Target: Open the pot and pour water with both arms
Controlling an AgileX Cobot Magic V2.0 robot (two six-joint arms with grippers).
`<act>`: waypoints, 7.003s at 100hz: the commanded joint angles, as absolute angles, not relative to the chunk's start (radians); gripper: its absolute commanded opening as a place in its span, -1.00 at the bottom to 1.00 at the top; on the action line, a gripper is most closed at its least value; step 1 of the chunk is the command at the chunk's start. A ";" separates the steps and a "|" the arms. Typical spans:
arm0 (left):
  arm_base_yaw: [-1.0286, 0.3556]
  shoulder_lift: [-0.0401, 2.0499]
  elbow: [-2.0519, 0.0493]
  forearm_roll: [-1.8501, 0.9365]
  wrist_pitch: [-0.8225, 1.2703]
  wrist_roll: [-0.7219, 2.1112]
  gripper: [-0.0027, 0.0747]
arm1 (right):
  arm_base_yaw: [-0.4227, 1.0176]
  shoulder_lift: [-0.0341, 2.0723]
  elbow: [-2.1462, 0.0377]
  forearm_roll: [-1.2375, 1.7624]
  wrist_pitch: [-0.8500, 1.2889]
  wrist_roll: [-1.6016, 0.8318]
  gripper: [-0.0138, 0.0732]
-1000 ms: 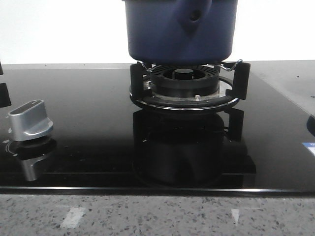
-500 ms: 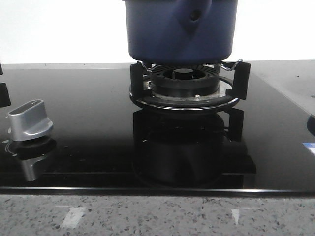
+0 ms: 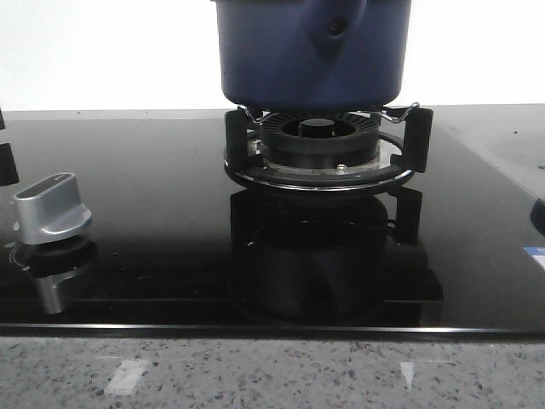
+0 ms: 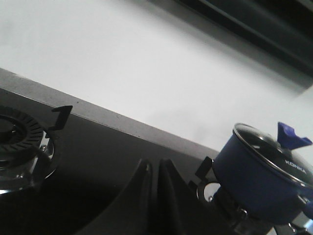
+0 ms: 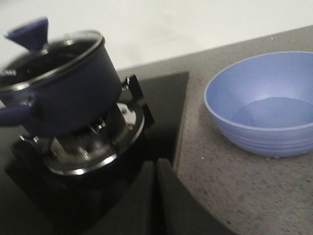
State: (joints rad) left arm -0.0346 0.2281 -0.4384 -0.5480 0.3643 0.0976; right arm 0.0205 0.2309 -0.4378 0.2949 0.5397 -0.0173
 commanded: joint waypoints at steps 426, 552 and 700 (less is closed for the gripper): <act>-0.172 1.647 -1.636 -1.532 0.859 1.533 -0.30 | -0.152 1.012 -1.127 -0.227 0.974 0.157 0.35; 0.057 1.630 -1.636 -1.553 1.027 1.527 -0.30 | -0.436 1.444 -1.172 0.150 0.839 -0.031 -0.85; 0.057 1.630 -1.636 -1.553 1.031 1.527 -0.30 | 0.119 1.730 -2.099 0.265 1.012 -0.067 -0.79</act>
